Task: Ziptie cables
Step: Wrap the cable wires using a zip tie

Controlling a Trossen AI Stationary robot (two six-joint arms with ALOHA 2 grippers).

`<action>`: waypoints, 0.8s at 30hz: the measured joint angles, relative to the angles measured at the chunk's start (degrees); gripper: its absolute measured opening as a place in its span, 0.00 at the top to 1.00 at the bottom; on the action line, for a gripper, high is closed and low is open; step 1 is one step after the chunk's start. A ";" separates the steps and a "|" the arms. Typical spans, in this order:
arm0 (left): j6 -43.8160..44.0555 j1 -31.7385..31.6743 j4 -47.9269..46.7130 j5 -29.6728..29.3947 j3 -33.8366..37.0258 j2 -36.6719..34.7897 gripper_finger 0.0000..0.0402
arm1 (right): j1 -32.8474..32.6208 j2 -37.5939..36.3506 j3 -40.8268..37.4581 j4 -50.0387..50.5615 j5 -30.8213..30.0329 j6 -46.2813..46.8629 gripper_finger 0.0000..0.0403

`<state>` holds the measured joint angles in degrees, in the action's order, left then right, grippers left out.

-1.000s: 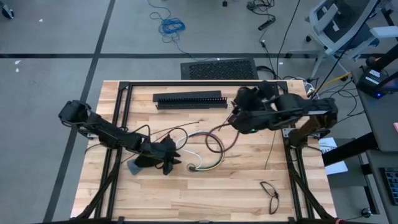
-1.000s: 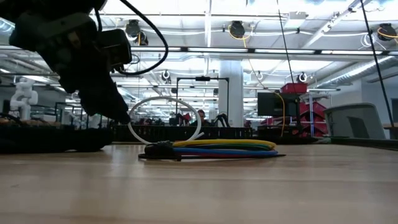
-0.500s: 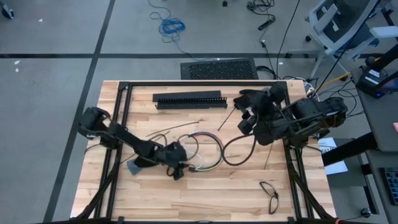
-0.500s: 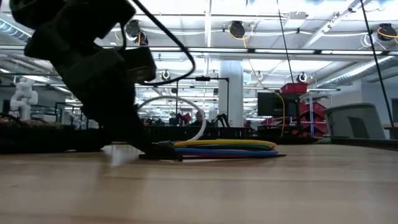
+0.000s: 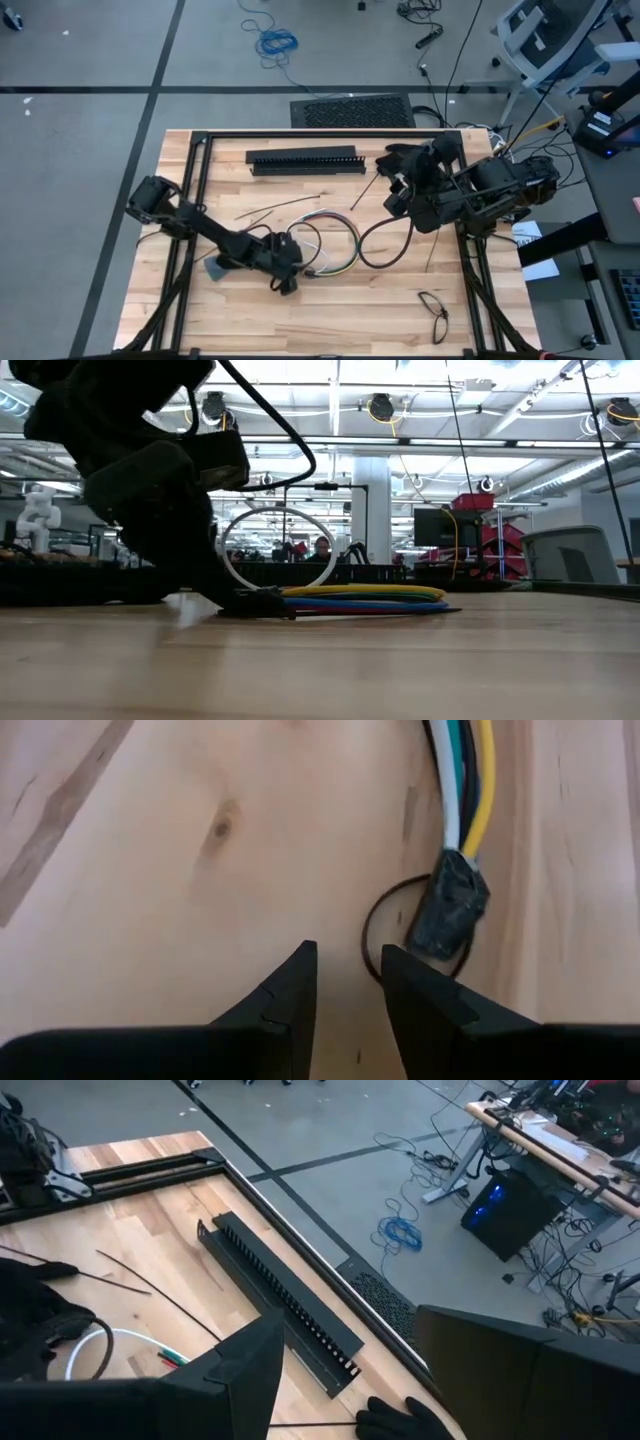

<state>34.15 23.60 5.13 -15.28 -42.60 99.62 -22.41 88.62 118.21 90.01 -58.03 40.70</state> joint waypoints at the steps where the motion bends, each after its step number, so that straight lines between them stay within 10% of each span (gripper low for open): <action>1: 0.00 0.34 -0.35 -0.05 -0.01 -0.03 0.72 | 0.02 0.00 0.00 0.01 0.02 -0.02 0.44; 11: 0.04 0.96 -0.20 -1.32 0.05 -0.03 0.74 | 0.02 0.00 0.00 0.01 -0.22 -0.41 0.44; 24: -0.36 0.76 0.37 -0.69 0.10 -0.01 1.00 | 0.07 0.02 0.00 0.01 -0.42 -0.91 0.44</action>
<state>33.80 24.36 5.50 -15.97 -42.50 99.62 -22.35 88.64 118.21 90.02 -58.44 39.79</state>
